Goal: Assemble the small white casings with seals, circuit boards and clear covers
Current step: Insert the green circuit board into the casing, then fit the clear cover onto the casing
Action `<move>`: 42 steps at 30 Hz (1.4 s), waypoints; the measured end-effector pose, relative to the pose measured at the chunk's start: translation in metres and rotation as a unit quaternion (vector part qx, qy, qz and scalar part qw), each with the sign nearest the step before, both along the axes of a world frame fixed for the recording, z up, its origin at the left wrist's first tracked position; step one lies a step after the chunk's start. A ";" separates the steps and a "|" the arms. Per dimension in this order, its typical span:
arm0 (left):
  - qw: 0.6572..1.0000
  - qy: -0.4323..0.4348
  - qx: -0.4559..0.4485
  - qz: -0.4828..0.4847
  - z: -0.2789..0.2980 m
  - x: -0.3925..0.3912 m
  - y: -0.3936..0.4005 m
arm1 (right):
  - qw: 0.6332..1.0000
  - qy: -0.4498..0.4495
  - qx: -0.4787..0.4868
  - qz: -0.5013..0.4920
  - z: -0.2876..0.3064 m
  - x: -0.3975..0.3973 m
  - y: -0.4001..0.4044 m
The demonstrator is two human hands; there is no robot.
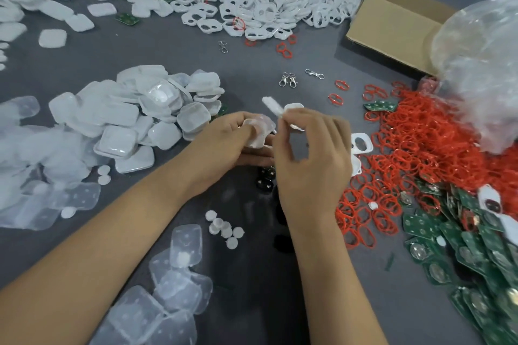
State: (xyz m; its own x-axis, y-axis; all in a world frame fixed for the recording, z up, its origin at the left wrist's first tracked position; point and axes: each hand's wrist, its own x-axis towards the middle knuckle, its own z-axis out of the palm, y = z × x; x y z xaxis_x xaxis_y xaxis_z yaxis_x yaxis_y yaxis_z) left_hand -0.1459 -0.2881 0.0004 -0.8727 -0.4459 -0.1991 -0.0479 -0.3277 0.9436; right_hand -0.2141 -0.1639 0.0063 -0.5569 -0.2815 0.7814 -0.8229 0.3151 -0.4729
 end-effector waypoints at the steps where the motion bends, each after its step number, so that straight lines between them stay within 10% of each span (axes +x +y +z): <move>1: 1.000 0.004 0.019 0.006 0.001 -0.001 -0.001 | 1.000 -0.006 0.016 0.022 -0.001 0.001 -0.001; 6: 0.984 0.045 0.169 -0.018 0.008 -0.003 -0.009 | 0.995 -0.011 0.064 0.070 -0.007 0.001 -0.002; 20: 0.992 0.023 0.107 0.056 0.046 0.070 0.009 | 0.925 -0.155 0.253 0.238 0.018 0.054 0.068; 42: 0.985 0.019 0.105 0.135 0.005 0.184 0.167 | 0.924 -0.166 0.328 0.105 -0.008 0.100 0.094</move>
